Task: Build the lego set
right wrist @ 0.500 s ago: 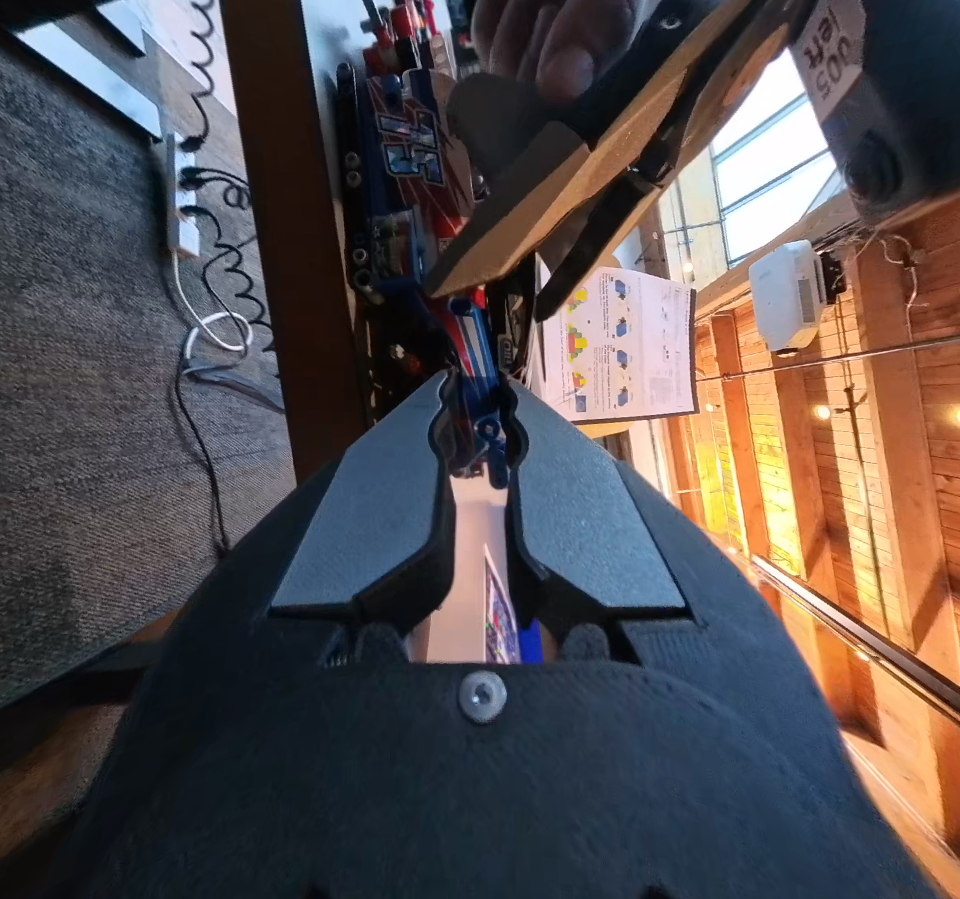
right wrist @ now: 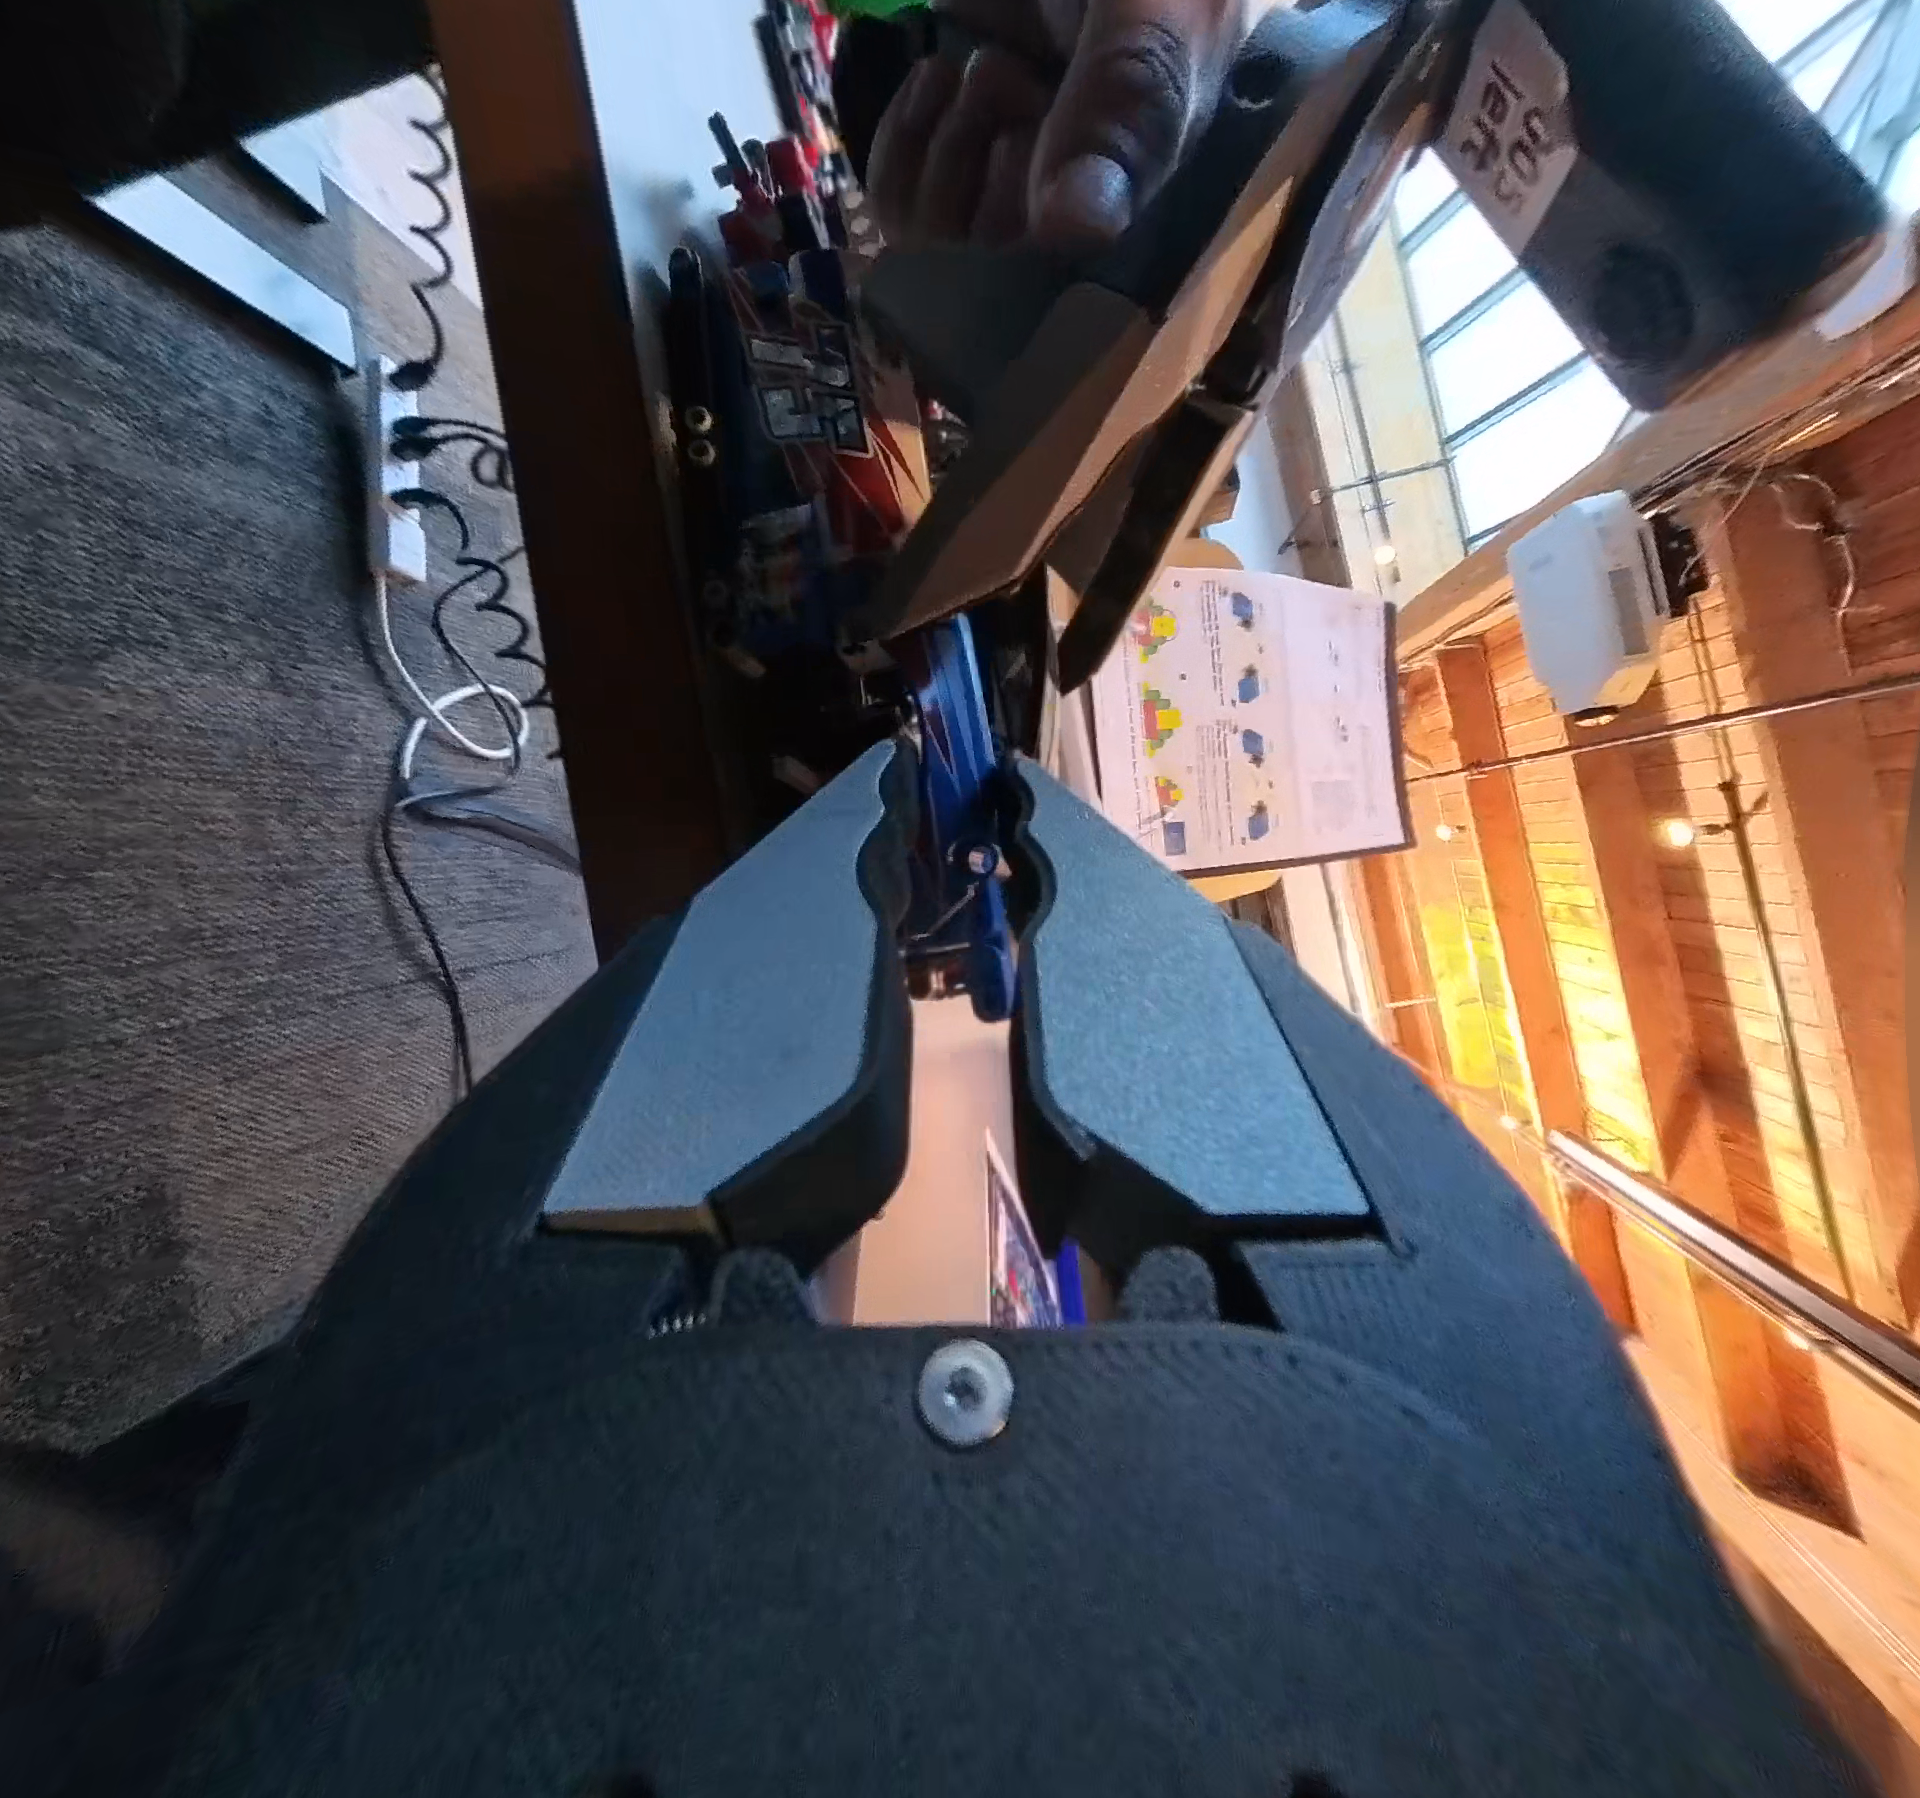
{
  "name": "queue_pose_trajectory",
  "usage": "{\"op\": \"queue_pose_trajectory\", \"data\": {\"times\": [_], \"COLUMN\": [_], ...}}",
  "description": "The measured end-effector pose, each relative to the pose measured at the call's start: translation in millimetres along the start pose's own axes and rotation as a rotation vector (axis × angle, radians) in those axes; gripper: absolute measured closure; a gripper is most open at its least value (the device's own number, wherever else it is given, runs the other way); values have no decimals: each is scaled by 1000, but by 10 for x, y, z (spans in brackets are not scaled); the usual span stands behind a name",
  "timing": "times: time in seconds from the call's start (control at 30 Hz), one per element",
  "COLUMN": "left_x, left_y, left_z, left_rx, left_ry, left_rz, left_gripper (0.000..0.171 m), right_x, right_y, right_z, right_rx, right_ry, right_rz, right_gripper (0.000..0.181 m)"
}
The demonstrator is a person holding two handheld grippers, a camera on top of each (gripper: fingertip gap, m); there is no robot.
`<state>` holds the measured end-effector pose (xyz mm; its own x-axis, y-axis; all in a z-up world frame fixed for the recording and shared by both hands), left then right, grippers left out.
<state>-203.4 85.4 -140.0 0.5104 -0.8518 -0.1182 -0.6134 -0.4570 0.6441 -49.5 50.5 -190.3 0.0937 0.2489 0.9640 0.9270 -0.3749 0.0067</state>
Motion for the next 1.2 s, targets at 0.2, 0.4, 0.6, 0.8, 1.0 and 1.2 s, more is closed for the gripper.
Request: {"op": "queue_pose_trajectory", "data": {"times": [0.2, 0.4, 0.6, 0.8, 1.0, 1.2], "left_x": [-18, 3, -14, 9, 54, 103], "left_y": [-8, -33, -5, 100, 202, 239], "left_z": [27, 36, 26, 39, 48, 108], "left_rx": [0, -18, 8, 54, 78, 97], "left_ry": [-38, -75, -49, -36, -45, -27], "left_rz": [-18, -65, -40, -62, -92, -67], "left_gripper": [49, 51, 52, 59, 60, 61], "right_x": [-44, -4, 20, -4, 63, 109], "right_y": [20, -15, 15, 48, 57, 50], "right_z": [40, 31, 31, -3, -77, -108], "right_rx": [-30, -40, -62, -105, -135, -188], "right_ry": [-4, -1, -34, 17, 46, 5], "right_rz": [-7, 12, -6, -45, -66, -78], "right_gripper": [171, 170, 170, 169, 169, 169]}}
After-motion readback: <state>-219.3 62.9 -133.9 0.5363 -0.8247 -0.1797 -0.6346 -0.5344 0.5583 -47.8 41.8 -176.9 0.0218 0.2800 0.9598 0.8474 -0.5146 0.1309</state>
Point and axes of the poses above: each gripper's, where its closed fingertips meet, y back along the fingers, z out of its underside, x = y × z across the jaws, the point moved 9 cm from there along y, back along the fingers, and after that the axes turned 5 degrees about x, right-handed, at the moved point
